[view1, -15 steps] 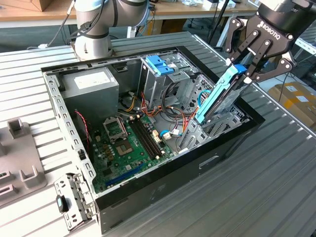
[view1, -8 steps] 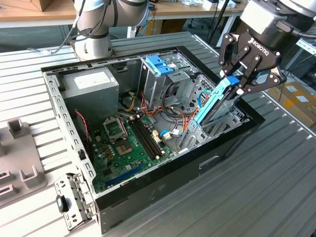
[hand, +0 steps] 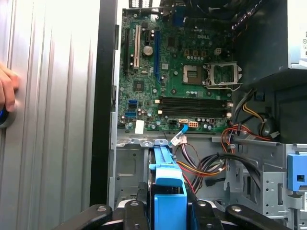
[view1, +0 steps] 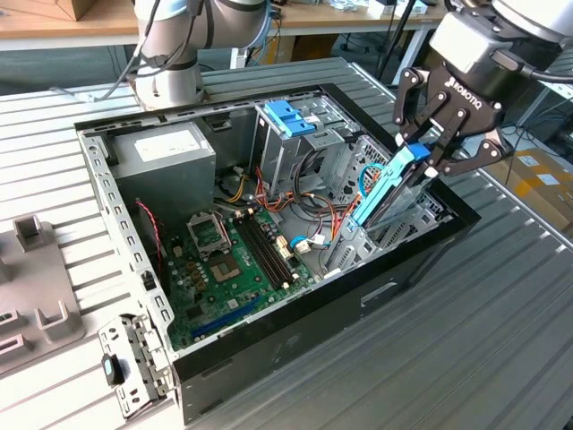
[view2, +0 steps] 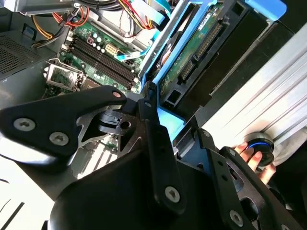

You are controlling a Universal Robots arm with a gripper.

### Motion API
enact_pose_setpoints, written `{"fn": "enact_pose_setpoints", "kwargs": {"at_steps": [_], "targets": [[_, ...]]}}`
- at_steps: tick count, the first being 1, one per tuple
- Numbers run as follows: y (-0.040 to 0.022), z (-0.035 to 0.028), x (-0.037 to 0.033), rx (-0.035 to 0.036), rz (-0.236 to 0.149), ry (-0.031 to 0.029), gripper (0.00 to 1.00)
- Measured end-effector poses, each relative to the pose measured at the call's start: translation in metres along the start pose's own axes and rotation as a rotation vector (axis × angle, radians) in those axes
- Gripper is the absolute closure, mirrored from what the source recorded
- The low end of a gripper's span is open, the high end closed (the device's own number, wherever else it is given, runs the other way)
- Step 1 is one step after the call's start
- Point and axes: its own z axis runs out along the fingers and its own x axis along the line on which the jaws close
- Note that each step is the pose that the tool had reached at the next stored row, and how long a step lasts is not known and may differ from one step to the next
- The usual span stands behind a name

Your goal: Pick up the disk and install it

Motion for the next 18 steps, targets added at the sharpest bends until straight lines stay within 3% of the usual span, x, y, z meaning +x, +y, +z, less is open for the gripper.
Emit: {"fn": "enact_pose_setpoints", "kwargs": {"at_steps": [6,14,15,16,18], "targets": [[-0.0005,0.0067,0.0005,0.0,0.0,0.0,0.63],[-0.0006,0.0075,0.0006,0.0001,0.0,0.0,0.63],[-0.0006,0.0075,0.0006,0.0,0.0,0.0001,0.62],[-0.0006,0.0075,0.0006,0.0,0.0,0.0,0.49],[-0.0006,0.0076,0.0006,0.0,0.0,0.0,0.49]]}}
